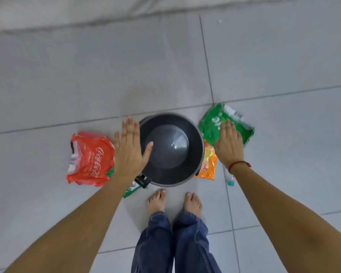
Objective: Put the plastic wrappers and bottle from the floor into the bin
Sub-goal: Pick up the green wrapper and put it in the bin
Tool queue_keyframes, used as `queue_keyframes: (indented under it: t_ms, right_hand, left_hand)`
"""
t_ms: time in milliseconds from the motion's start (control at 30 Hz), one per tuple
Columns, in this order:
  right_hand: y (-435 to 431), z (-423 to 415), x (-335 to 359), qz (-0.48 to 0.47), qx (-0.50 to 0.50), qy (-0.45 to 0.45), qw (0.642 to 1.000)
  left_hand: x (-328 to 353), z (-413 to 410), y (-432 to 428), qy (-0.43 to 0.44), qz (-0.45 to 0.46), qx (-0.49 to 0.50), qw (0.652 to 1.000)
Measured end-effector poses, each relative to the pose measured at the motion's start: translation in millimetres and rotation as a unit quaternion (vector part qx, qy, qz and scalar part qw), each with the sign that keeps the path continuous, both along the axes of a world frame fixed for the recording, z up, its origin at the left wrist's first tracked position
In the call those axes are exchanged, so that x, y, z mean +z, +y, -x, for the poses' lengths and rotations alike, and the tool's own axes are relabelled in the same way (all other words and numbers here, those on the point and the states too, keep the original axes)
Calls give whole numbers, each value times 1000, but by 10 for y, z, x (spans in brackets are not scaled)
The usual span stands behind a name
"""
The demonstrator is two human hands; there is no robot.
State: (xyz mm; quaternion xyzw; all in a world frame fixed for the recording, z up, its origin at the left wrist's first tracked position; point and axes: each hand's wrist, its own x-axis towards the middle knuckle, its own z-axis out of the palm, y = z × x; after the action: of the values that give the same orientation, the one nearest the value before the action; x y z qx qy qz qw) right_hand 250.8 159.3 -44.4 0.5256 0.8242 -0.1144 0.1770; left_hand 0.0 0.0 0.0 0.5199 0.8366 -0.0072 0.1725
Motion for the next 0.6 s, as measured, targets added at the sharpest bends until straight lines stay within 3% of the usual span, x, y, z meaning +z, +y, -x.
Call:
queue_keyframes:
  t_ms: [133,300,500,600]
  right_hand:
    - [-113,-216,-895,73,-33,-106,991]
    - [-63,-367,-1531,76,-32,-170,982]
    - [92,-341,-1877,93,-84,-115,985]
    - [150,-297,-1974,45,-76,-92,992]
  left_hand:
    - [-646,47,-52,-6,-22,44,999]
    - [-921,7,-168,-30,-79,62,995]
    - [-963,15,-157,-51,-105,65,991]
    - [-987,16,-165,-55,-112,71,990]
